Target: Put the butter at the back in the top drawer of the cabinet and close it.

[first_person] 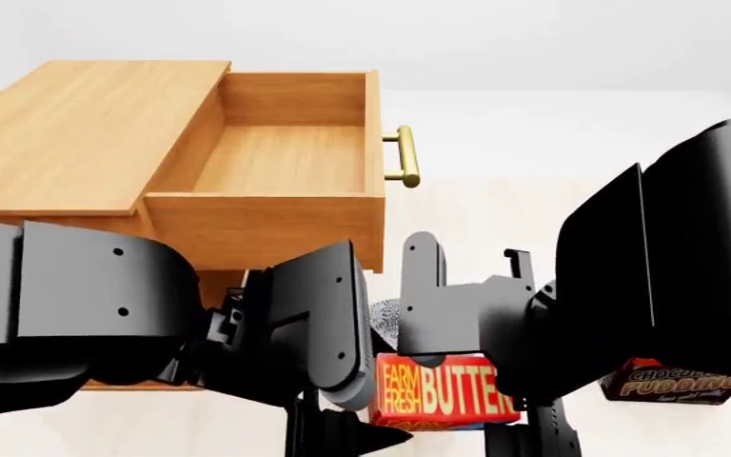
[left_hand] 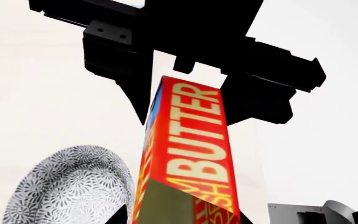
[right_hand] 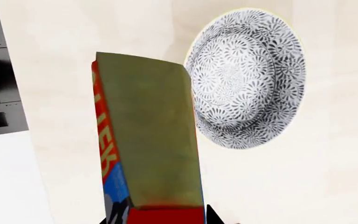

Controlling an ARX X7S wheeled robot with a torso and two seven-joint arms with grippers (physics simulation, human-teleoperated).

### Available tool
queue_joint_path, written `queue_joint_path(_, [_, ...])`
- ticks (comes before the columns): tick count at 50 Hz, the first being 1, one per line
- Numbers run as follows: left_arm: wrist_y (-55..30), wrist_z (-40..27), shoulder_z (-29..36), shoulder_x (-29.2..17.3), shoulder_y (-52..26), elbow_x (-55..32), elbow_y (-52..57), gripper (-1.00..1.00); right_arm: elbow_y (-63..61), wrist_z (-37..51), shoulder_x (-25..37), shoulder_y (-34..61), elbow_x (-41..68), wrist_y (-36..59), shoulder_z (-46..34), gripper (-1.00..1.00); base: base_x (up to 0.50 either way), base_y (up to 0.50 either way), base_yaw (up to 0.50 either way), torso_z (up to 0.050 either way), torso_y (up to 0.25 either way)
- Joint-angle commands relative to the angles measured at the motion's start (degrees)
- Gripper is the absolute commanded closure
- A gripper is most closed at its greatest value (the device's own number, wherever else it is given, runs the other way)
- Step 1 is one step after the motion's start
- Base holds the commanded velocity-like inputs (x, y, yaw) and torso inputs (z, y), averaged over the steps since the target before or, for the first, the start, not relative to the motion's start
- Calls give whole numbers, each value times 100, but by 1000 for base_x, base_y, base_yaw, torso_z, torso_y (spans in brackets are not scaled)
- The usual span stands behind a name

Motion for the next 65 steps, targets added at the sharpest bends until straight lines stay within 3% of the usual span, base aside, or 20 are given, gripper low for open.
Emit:
queue_joint_path(1, [121,-55,-25,-17,93,99,-34,100,19,1,9,83,-99,-47,27,100,0,0,0,0,0])
queue_joint_path(27, [296,-122,-204,-96,125,-18,-37,100,42,37,17,123,-32,-68,-15,100,0,0,0,0,0])
queue_joint_path(28, [296,-125,-208,-98,123,-23,-36,100,47,41,18,123,-32,-69,-18,-100,0,0,0,10,0])
queue_joint_path(65, [331,-127,-299,-277,121,-45,-102,100,143,-203,161,-68,-292,-201,-301,-100,0,0,0,0,1])
